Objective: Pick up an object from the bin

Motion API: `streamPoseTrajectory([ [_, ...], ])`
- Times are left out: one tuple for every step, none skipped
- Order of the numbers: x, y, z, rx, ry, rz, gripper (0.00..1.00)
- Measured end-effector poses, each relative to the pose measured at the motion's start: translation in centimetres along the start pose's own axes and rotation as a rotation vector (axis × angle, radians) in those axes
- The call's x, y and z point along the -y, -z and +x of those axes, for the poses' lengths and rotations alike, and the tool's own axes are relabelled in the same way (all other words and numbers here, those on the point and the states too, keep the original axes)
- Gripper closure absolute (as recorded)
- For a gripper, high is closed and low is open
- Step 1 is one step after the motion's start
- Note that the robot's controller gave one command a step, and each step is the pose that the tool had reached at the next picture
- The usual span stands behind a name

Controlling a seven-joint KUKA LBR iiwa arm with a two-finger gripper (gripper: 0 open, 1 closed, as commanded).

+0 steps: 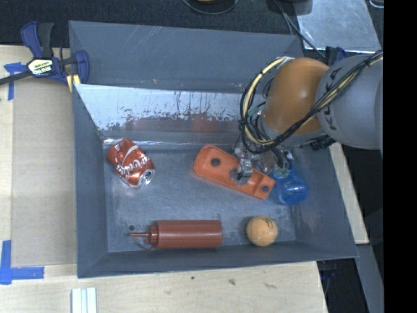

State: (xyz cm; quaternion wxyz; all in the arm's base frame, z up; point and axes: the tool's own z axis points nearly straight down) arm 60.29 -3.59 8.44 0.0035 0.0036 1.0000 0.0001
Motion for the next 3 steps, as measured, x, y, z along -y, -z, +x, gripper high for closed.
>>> streamPoseTrajectory([
  [0.6, 11.2, -0.9, 0.003, 0.016, 0.0, 1.0],
  [0.6, 11.2, -0.9, 0.003, 0.016, 0.0, 1.0],
  [1.3, 20.7, -0.6, 0.003, -0.058, 0.0, 1.0],
])
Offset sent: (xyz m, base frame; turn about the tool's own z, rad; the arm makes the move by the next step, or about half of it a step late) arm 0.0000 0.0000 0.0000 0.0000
